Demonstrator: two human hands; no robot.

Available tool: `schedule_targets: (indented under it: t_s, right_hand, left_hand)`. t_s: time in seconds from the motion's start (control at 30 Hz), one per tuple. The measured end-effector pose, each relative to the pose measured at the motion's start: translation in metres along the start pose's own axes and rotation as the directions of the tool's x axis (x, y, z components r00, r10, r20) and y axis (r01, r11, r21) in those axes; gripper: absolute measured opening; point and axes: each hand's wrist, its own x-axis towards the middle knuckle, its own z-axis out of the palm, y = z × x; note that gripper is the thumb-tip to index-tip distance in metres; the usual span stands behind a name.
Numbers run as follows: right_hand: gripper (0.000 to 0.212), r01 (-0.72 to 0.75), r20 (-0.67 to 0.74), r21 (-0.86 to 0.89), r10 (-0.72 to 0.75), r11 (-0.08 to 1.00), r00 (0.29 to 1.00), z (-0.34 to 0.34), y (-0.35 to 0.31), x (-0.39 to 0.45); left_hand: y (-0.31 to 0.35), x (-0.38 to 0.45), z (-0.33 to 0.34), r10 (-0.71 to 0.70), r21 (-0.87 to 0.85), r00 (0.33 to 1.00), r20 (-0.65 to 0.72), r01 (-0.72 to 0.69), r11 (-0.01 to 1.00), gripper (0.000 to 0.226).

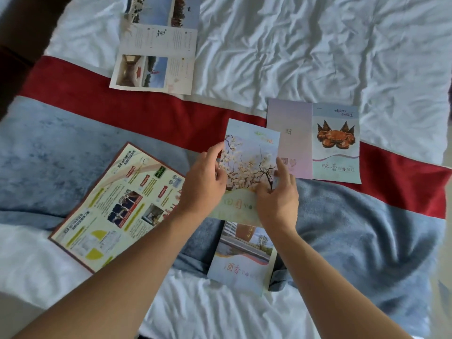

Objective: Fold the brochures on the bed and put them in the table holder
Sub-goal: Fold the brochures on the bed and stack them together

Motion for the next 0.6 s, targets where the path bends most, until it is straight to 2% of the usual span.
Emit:
schedule_targets:
  t_s: [0.1,0.2,0.5,0.6]
  right_hand:
    - [0.057,0.070,0.036,-0.072,-0.067,0.995,0.997,-0.007,0.020,-0.015]
    - [0.050,0.061,0.069,-0.118,-0.053,0.991,0.996,-0.014,0.040,-0.030]
    - [0.042,0.093,-0.008,-0.170,-0.095,0.981,0.995,-0.010,0.088,-0.081]
    - [0.040,0.148,-0.033,-0.172,-0.156,0.974,0.987,-0.007,0.097,-0.097]
  left_hand:
    - [-0.005,-0.021,0.007,0.101,0.096,0.991,0.091,-0.110,0.989,0.050]
    - [-0.006,-0.041,0.018,0.144,0.166,0.977,0.158,-0.170,0.971,0.041]
    - [-0.018,-0.081,0.043,0.211,0.121,0.926,0.314,-0.259,0.958,0.034]
    - [-0.022,-0.091,0.044,0.215,0.166,0.913,0.347,-0.285,0.944,0.032]
